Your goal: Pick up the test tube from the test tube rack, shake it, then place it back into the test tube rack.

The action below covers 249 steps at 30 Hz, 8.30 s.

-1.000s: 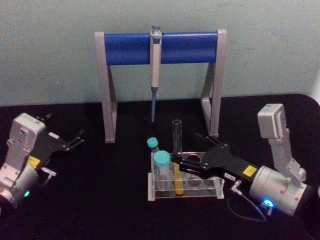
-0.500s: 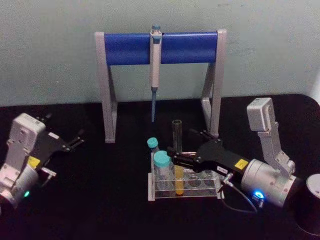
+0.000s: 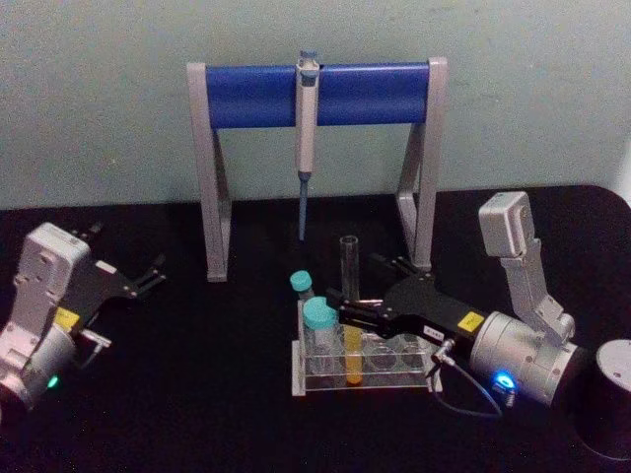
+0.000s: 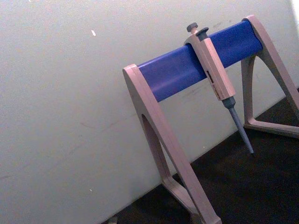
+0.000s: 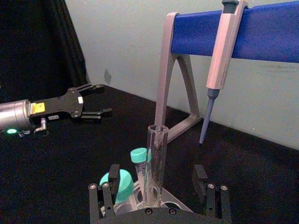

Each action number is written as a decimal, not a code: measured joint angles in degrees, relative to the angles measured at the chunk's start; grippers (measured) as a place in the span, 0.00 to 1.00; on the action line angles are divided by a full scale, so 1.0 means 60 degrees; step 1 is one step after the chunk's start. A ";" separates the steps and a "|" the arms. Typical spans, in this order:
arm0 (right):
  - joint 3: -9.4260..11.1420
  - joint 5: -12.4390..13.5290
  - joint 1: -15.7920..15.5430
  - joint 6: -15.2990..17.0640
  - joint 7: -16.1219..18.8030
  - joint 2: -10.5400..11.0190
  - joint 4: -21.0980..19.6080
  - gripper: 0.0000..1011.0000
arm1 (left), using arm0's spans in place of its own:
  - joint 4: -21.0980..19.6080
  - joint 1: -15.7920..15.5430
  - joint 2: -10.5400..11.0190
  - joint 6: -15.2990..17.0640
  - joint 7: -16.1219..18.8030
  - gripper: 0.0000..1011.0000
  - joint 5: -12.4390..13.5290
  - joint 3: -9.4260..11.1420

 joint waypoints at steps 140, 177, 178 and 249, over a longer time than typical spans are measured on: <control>0.1658 -0.0456 -0.0596 -0.1188 -0.0578 0.0287 -0.1421 0.22 | 0.0000 0.0000 0.0000 0.0000 0.0000 0.99 0.0001 0.0000; 0.1080 -0.0248 0.0151 -0.1232 -0.0173 -0.0036 -0.0674 0.22 | 0.0000 -0.0001 0.0000 0.0000 0.0000 0.99 0.0000 0.0000; 0.1096 -0.0256 0.0140 -0.1231 -0.0187 -0.0023 -0.0682 0.22 | 0.0000 0.0000 0.0000 0.0000 0.0000 0.99 0.0000 0.0000; 0.1593 -0.0845 -0.0984 -0.0654 -0.0476 0.0635 -0.2126 0.22 | 0.0000 0.0000 0.0000 0.0000 0.0000 0.99 0.0000 0.0000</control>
